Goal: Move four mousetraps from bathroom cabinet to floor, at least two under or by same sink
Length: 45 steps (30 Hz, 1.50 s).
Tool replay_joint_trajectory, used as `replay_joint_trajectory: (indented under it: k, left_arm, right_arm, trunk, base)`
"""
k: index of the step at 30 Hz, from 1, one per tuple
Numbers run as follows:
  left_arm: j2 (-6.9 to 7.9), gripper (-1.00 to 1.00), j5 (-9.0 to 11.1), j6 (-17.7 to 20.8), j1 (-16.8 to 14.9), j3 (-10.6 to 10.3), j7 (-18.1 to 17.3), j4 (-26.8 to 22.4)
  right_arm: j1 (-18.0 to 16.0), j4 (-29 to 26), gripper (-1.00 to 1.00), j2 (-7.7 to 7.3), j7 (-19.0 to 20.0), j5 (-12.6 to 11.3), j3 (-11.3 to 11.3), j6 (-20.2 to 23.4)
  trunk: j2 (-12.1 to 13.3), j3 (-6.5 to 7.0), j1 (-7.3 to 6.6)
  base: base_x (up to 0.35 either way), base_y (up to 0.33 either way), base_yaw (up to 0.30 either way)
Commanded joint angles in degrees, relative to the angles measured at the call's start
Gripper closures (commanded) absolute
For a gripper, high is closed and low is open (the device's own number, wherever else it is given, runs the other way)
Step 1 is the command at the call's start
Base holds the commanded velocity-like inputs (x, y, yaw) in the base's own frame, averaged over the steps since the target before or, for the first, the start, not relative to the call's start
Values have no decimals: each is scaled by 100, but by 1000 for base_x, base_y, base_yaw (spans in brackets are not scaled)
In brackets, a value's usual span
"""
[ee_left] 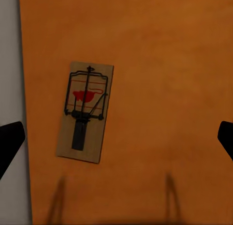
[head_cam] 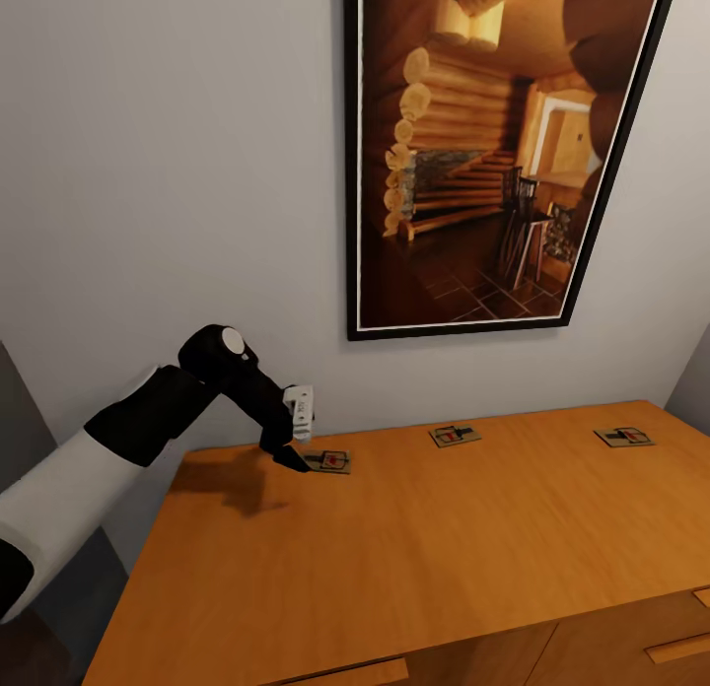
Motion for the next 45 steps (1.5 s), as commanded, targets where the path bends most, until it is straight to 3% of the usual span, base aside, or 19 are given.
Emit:
replay_joint_trajectory:
  k: [1,27,28,32,38,41,45]
  left_arm:
    - [9,-100,-40,62,-6,-8,-40,-7]
    - [-20,-100,-43,208,-6,28,35,-3]
    - [-20,-100,-43,208,-6,78,40,-5]
    - [-17,-100,-46,209,-6,605,47,-12]
    - [32,-100,-50,207,-4,752,48,-12]
    - [50,-100,-134,202,-4,724,48,-16]
    - [46,-100,-536,210,21,445,39,-17]
  right_arm:
    - [-3,7,100,-2,27,-68,43,-20]
    - [-4,7,100,-2,27,-67,43,-29]
    - [-5,7,100,-2,27,-68,43,-29]
    - [-5,7,100,-2,27,-67,45,-29]
    - [-3,7,100,0,27,-62,43,-29]
    - [-2,7,100,-1,27,-61,43,-29]
    - [-5,7,100,-2,27,-61,43,-29]
  trunk:
    - [-3,-6,0]
    - [-3,-6,0]
    - [-3,-6,0]
    - [-3,-6,0]
    - [-3,-6,0]
    - [-3,-6,0]
    - [-3,-6,0]
  base:
    - [0,0,0]
    - [0,0,0]
    - [0,0,0]
    - [0,0,0]
    - [0,0,0]
    - [0,0,0]
    - [0,0,0]
